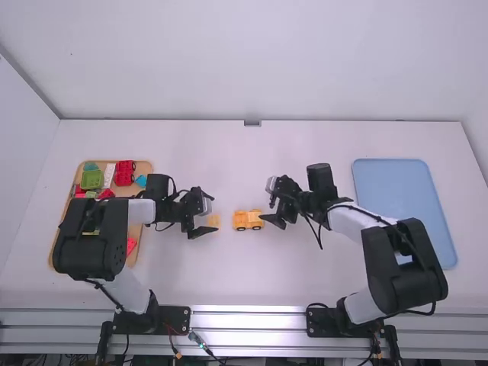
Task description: Assemble lego blocks to make yellow taxi
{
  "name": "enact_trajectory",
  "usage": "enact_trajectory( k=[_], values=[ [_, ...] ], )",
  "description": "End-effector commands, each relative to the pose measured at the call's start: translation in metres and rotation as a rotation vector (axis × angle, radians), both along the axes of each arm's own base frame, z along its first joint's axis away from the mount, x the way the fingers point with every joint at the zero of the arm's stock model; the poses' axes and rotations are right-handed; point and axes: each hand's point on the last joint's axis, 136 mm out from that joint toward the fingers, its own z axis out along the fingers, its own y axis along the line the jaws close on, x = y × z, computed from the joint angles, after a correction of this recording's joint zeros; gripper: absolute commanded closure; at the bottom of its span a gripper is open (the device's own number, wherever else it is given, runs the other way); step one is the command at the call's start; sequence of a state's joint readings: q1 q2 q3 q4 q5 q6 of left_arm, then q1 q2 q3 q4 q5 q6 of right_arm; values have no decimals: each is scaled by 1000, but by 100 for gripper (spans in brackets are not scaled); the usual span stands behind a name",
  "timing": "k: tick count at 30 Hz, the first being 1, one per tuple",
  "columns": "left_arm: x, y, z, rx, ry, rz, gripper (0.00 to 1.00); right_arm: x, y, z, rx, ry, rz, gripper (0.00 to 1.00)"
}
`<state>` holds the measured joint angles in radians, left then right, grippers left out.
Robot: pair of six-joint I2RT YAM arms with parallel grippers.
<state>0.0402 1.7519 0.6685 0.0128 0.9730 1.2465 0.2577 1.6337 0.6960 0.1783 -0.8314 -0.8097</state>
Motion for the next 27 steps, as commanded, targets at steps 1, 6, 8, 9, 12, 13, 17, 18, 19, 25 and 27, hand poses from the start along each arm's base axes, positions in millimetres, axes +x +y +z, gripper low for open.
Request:
enact_trajectory(
  k=[1,6,8,9,12,13,17,18,19,25,27],
  values=[
    [-5,-3,-1,-33,34,-1,1,-13,5,-4,69,24,93,1],
    [-3,-2,-17,-18,55,5,1,-23,14,-23,150,32,197,1],
    [-1,-1,-22,-18,63,5,1,-22,16,-32,149,36,202,1],
    [0,-1,-24,-14,66,7,1,-22,16,-36,148,36,201,1],
    [3,0,-28,-8,68,7,1,-22,17,-40,150,40,202,1],
    [4,0,-29,-9,70,7,0,-22,16,-41,149,41,202,1],
    [7,-1,-35,-18,93,6,3,-21,17,-41,149,39,202,1],
    [7,-1,-36,-21,95,4,5,-21,16,-41,148,39,201,1],
    [7,-1,-37,-20,96,2,7,-21,16,-41,148,39,201,1],
    [1,-1,-42,-7,69,-28,29,-19,17,-40,154,65,178,1],
    [-1,-1,-43,-7,74,-28,39,-17,17,-38,157,55,179,1]
  ],
)
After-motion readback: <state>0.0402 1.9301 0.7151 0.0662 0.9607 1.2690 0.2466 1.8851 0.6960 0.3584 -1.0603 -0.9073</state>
